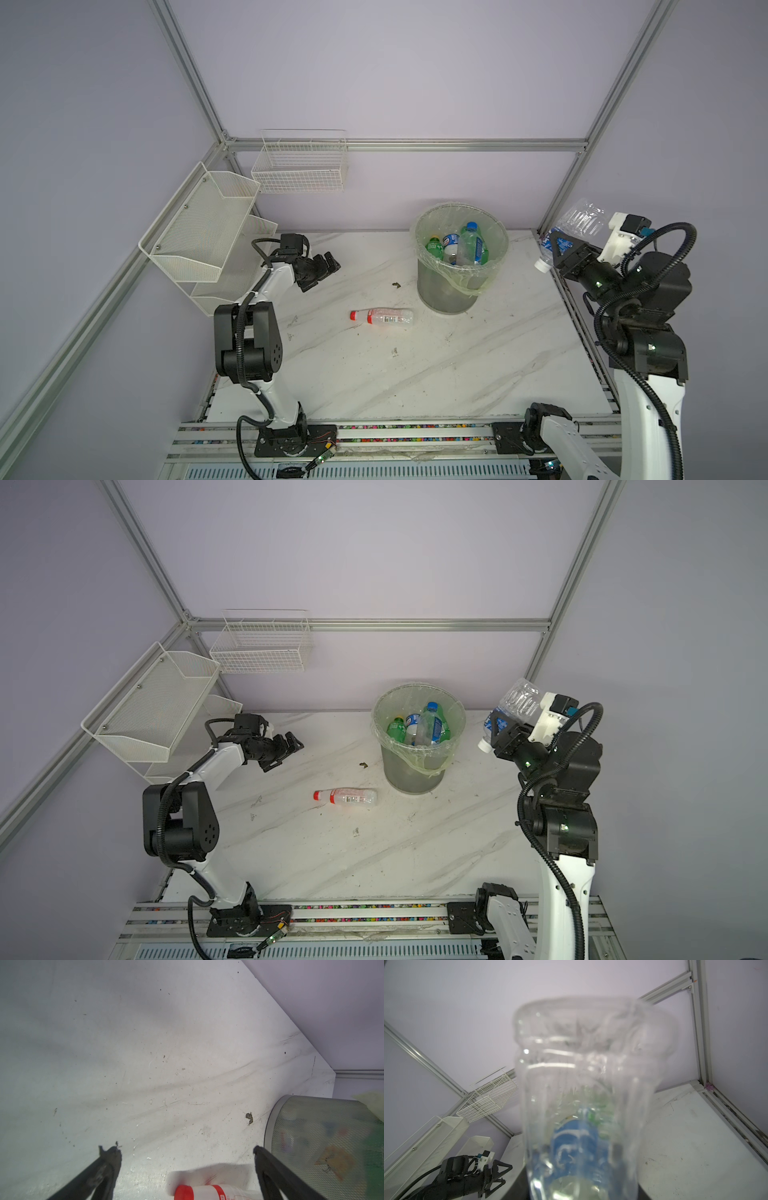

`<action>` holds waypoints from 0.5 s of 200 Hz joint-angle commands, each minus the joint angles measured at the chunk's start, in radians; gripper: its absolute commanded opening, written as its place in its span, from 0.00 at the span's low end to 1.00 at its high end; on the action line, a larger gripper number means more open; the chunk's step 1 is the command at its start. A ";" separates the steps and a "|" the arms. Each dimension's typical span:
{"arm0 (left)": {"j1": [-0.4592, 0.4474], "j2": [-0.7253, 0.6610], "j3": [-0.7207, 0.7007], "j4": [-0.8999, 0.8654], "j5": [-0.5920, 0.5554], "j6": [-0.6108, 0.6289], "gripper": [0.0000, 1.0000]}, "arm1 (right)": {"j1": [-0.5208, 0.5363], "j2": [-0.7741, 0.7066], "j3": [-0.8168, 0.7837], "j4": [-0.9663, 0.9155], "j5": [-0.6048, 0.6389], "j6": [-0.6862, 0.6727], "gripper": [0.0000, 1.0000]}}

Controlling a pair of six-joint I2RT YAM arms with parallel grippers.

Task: Throw the plastic bottles in the bin
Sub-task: Pick up the plastic bottle from the middle-right of the table, then throw the plastic bottle into the trash bin.

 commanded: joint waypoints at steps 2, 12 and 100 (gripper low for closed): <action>0.006 -0.011 0.083 0.009 0.000 0.023 1.00 | 0.009 -0.067 -0.048 0.055 -0.100 -0.031 0.34; 0.005 -0.007 0.083 0.009 -0.001 0.023 1.00 | 0.009 -0.104 -0.077 0.072 -0.125 -0.026 0.34; 0.005 -0.001 0.082 0.009 0.001 0.020 1.00 | 0.007 -0.137 -0.113 0.053 -0.191 0.011 0.39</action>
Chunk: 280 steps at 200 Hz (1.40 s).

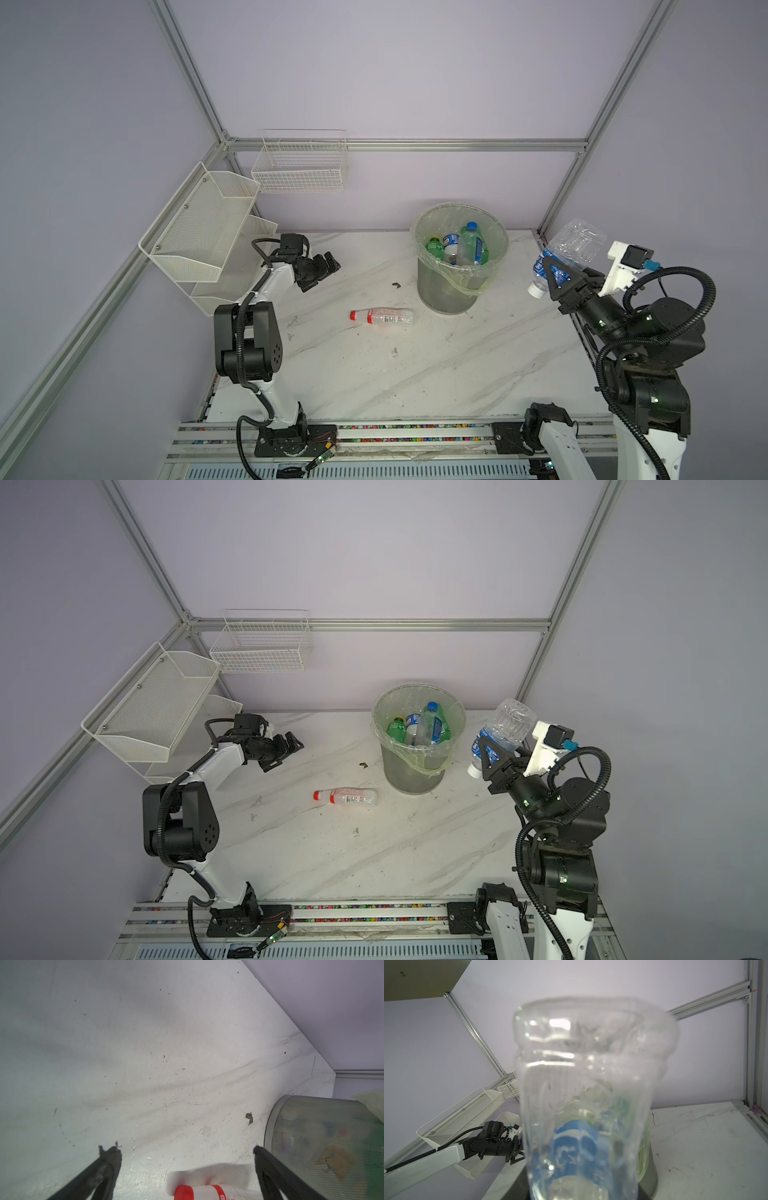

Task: Throw the plastic bottles in the bin
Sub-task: Throw the plastic bottle into the trash bin.

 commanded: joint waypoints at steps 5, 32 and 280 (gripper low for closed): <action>0.006 0.001 0.083 0.009 0.000 0.021 1.00 | 0.005 0.074 0.022 0.021 -0.048 0.025 0.39; 0.004 0.002 0.081 0.009 -0.004 0.023 1.00 | 0.005 0.183 0.119 0.012 -0.025 0.026 0.40; 0.002 0.008 0.084 -0.006 -0.026 0.032 1.00 | 0.548 0.477 0.265 -0.114 0.743 0.102 0.97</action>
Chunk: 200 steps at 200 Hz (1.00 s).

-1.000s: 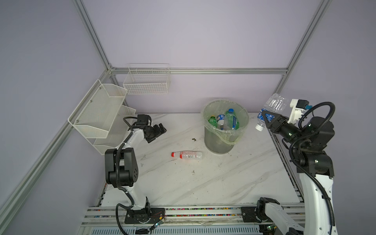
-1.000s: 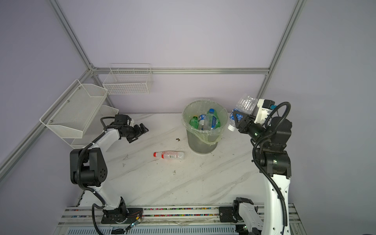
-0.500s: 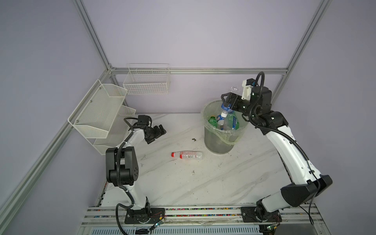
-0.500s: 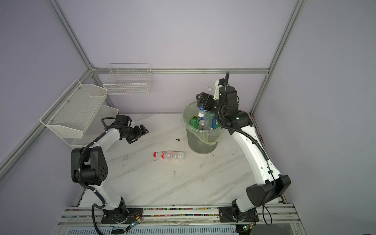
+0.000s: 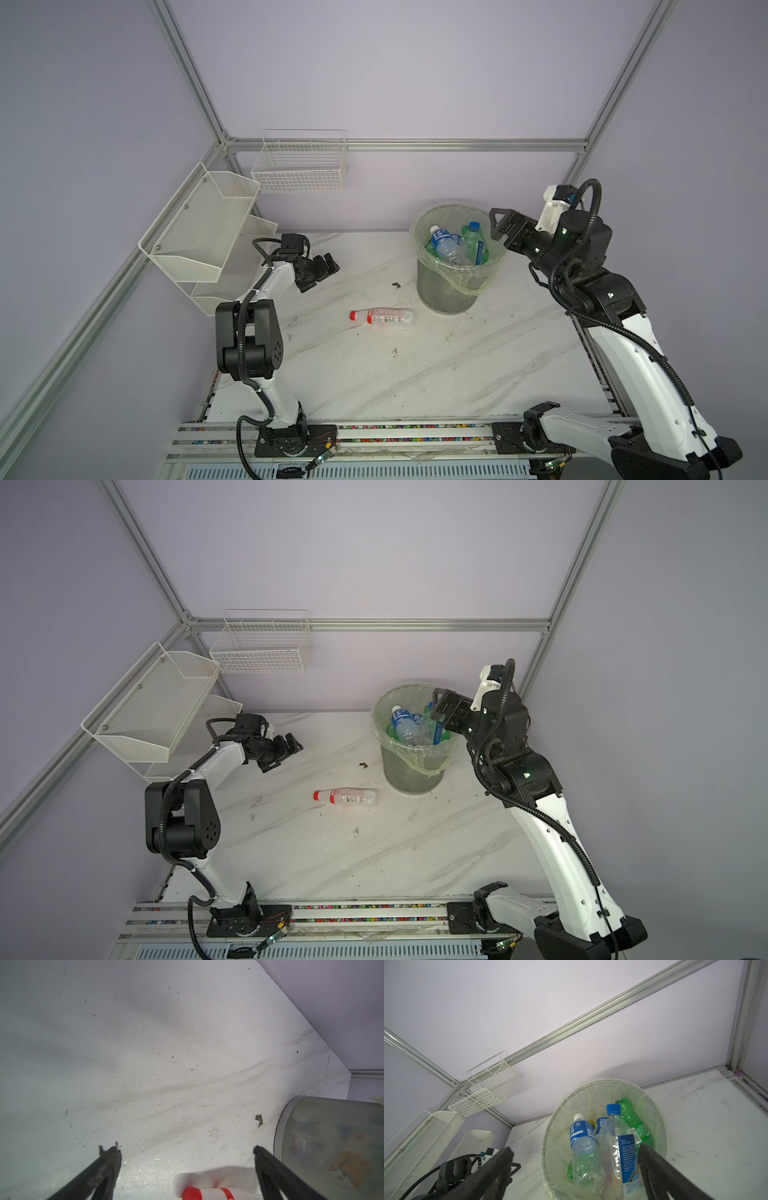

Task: Throw the plastic bottles in the bin
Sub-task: Throw the plastic bottle into the trash bin, then pick up the plastic bottle from the center of the table.

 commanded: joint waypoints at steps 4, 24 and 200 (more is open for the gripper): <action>0.002 -0.017 0.063 0.020 0.007 0.006 1.00 | 0.005 -0.024 -0.087 -0.007 0.036 0.025 0.97; -0.009 -0.032 0.046 0.027 -0.005 0.003 1.00 | 0.004 -0.048 -0.123 -0.007 0.042 0.021 0.97; -0.306 -0.414 -0.148 -0.096 -0.162 -0.568 1.00 | -0.267 -0.128 -0.330 -0.010 -0.072 -0.046 0.97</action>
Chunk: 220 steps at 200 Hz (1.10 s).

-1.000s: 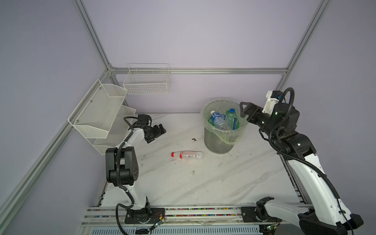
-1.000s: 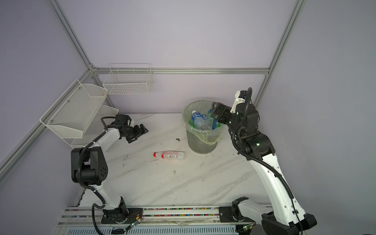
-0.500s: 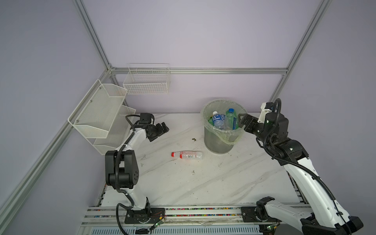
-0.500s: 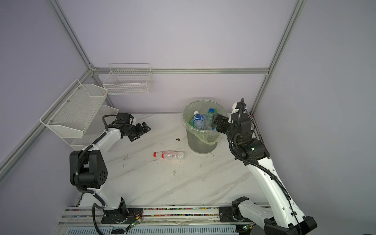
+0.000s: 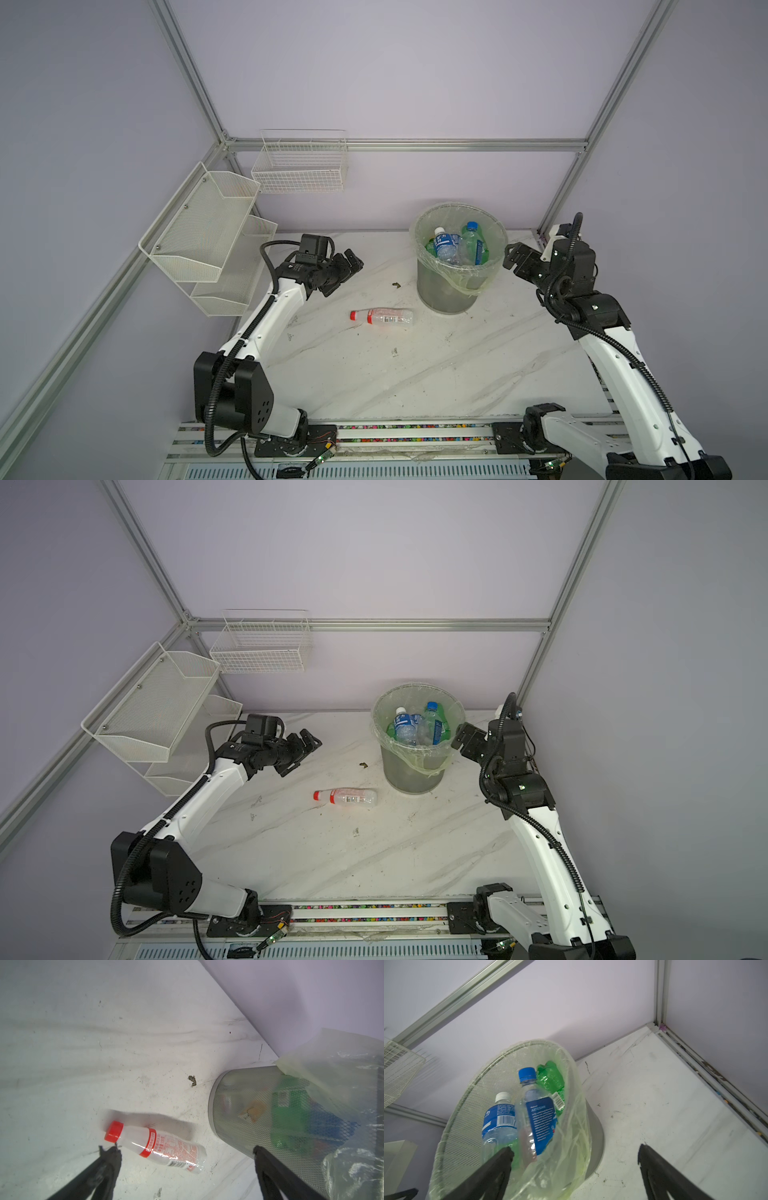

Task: Throw the plastic bottles in the bin
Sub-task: Pick up the plastic bottle from the center of the table.

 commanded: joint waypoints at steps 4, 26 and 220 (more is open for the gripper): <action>-0.036 -0.059 -0.042 -0.026 -0.078 -0.185 1.00 | -0.036 -0.032 -0.012 -0.005 -0.043 -0.028 0.97; -0.081 -0.050 -0.033 -0.122 -0.169 -0.345 1.00 | -0.041 -0.043 -0.024 -0.003 -0.039 -0.026 0.97; -0.338 0.345 0.173 -0.222 -0.188 -0.647 1.00 | -0.046 -0.155 -0.063 0.010 -0.071 -0.015 0.97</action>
